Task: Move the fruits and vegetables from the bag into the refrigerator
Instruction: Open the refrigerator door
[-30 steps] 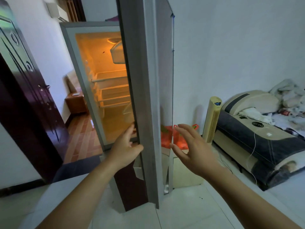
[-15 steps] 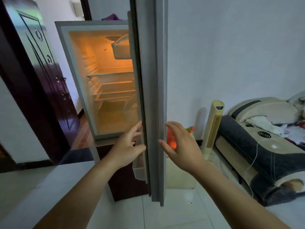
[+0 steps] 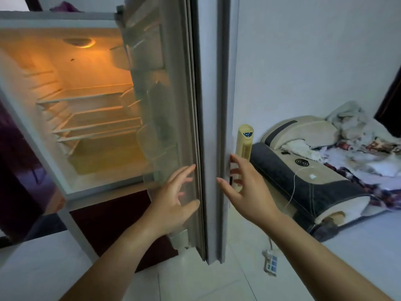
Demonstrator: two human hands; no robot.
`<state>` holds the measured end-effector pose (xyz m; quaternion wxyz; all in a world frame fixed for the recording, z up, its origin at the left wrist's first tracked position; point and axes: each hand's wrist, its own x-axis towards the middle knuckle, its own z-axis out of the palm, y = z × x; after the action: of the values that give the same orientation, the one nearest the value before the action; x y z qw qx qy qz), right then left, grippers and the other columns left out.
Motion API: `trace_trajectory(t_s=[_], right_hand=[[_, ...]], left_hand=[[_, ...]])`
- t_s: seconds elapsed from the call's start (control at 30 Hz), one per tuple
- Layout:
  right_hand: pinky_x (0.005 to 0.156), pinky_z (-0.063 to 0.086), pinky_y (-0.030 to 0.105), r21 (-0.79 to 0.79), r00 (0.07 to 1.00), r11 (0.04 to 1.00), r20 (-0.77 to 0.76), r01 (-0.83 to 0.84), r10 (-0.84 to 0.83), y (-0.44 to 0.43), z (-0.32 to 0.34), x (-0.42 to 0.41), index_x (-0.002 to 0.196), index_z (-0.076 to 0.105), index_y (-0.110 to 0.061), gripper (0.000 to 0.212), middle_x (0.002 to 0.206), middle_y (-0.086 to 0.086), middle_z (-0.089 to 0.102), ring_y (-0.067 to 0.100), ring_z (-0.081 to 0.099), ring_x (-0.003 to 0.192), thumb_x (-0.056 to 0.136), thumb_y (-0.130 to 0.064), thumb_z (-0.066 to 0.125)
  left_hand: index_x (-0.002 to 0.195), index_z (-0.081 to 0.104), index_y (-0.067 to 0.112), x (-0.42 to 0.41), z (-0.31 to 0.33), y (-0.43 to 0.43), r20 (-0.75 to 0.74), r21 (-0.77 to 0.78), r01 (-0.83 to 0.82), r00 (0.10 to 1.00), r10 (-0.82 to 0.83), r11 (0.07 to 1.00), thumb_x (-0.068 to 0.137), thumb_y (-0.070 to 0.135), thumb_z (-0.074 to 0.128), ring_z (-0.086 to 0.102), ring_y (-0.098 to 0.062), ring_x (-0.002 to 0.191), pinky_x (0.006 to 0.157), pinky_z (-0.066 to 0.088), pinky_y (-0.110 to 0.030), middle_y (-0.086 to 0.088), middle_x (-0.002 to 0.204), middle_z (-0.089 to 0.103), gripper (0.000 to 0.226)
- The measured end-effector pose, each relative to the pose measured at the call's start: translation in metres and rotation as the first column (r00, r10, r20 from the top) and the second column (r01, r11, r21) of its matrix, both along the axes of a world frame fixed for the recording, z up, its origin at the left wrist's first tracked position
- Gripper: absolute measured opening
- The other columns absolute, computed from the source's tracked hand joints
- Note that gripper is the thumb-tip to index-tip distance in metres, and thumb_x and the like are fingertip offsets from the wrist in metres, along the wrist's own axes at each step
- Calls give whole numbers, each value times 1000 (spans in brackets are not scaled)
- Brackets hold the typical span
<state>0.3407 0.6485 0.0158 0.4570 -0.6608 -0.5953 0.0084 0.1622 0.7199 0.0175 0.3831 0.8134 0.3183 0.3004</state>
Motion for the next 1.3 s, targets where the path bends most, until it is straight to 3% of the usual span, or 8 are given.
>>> trace_trajectory(t_s=[0.2, 0.43, 0.57, 0.77, 0.9, 0.97, 1.17, 1.3], right_hand=[[89, 51, 27, -61, 999, 998, -7, 31, -31, 8, 3, 59, 142, 30, -26, 66, 136, -8, 46, 4, 51, 111, 85, -45, 57], [84, 52, 23, -40, 998, 999, -57, -1, -2, 22, 1, 113, 142, 31, -26, 65, 135, -9, 46, 3, 51, 110, 85, -43, 58], [79, 45, 13, -31, 992, 994, -83, -101, 98, 24, 3, 139, 140, 33, -27, 59, 125, -20, 42, -4, 47, 106, 87, -37, 58], [89, 52, 30, -15, 956, 957, -38, -290, 290, 19, 1, 190, 135, 41, -25, 50, 125, -12, 49, 0, 51, 104, 89, -33, 57], [84, 48, 16, -43, 927, 927, 16, -373, 374, 1, -9, 242, 135, 42, -25, 49, 126, -10, 50, -3, 49, 105, 89, -34, 58], [86, 49, 20, -54, 915, 916, 52, -398, 400, -10, -17, 270, 134, 44, -22, 49, 125, -7, 52, 0, 50, 105, 88, -33, 58], [90, 40, 13, -137, 895, 893, 72, -429, 441, -33, -33, 330, 133, 46, -19, 48, 129, -6, 52, 3, 50, 111, 89, -34, 57], [95, 38, 18, -130, 892, 891, 71, -435, 446, -33, -41, 352, 133, 45, -19, 47, 131, -6, 51, 3, 47, 116, 90, -34, 56]], left_hand=[[145, 25, 30, 57, -3, 6, -19, 8, 81, 997, -81, 997, 77, 23, 63, 31, 18, 123, 96, 30, -2, 21, 145, 20, 78], [143, 25, 34, 106, -5, 10, -27, -10, 90, 996, -91, 996, 80, 16, 63, 30, 10, 128, 95, 33, -11, 23, 147, 17, 76], [136, 27, 42, 124, -2, 5, -20, -1, 15, 1000, -15, 1000, 83, 8, 63, 33, 9, 127, 103, 35, -24, 23, 146, 20, 73], [125, 33, 56, 146, -6, -29, 21, -13, -221, 975, 222, 975, 72, 22, 60, 39, 9, 124, 104, 41, -37, 19, 142, 34, 68], [124, 39, 53, 171, -15, -62, 58, -33, -359, 931, 360, 933, 70, 26, 60, 43, 12, 119, 98, 43, -29, 17, 137, 41, 64], [120, 41, 51, 191, -19, -77, 82, -56, -388, 916, 392, 920, 69, 24, 60, 45, 16, 114, 93, 44, -23, 19, 133, 45, 61], [122, 43, 42, 257, -36, -107, 24, -129, -404, 912, 410, 906, 81, 5, 65, 52, 0, 114, 84, 48, -20, 9, 130, 50, 60], [119, 42, 50, 295, -39, -106, -5, -126, -384, 922, 387, 915, 64, 39, 66, 50, 0, 116, 91, 49, -31, 8, 129, 52, 60]])
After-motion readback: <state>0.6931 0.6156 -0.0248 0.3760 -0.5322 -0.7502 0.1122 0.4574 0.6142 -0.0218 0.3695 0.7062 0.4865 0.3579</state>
